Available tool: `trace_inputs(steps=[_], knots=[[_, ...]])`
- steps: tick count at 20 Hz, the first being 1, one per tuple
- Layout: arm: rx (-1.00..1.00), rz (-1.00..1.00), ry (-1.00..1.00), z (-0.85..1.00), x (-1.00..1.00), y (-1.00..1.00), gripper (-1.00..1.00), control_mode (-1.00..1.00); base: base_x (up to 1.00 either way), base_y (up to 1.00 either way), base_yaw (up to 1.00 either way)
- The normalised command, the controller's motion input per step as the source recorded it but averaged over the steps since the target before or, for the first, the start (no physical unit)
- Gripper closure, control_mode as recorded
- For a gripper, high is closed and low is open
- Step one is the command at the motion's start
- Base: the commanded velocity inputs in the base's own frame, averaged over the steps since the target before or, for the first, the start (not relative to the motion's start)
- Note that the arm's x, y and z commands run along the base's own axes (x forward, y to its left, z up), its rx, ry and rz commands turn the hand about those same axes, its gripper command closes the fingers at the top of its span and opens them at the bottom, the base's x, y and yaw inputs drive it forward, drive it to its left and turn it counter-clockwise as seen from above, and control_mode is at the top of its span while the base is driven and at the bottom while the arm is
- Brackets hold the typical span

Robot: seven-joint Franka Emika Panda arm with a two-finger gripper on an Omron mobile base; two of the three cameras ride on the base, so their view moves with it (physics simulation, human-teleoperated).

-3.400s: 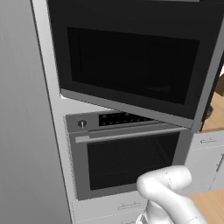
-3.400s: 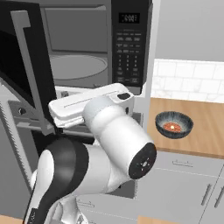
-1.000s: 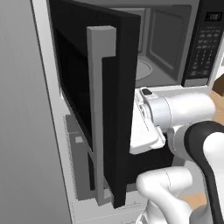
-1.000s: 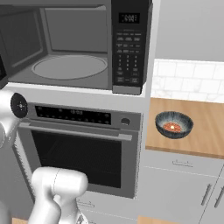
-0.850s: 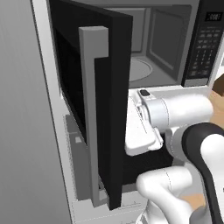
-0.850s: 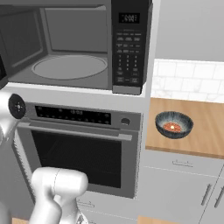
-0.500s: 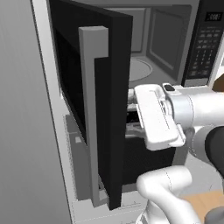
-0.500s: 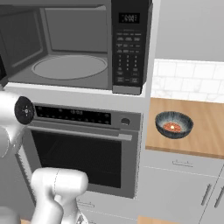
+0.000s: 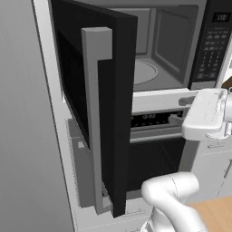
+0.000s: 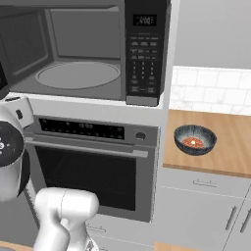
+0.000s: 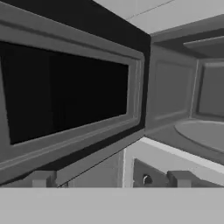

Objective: Open the microwave, place the bowl with waffle inside the microwave, then close the microwave door and turn it on.

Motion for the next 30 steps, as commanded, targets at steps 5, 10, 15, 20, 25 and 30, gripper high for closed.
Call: trace_inputs(steps=[5, 10, 15, 20, 25, 30], knots=[[-0.07, -0.65, 0.40, 0.10, 0.03, -0.95, -1.00, -1.00, 0.00, 0.00, 0.00], [0.07, -0.42, 0.45, 0.13, 0.00, -1.00, -1.00, -1.00, 0.00, 0.00, 0.00], [0.37, -0.22, 0.18, -0.47, 0.04, -1.00, -1.00, -1.00, 0.00, 0.00, 0.00], [0.38, -0.14, 0.01, -0.83, 0.07, -1.00, -1.00, -1.00, 0.00, 0.00, 0.00], [0.37, -0.22, 0.12, -0.67, 0.27, -1.00, -1.00, -1.00, 0.00, 0.00, 0.00], [0.23, -0.22, 0.20, -0.42, 0.65, -1.00, -1.00, -1.00, 0.00, 0.00, 0.00]])
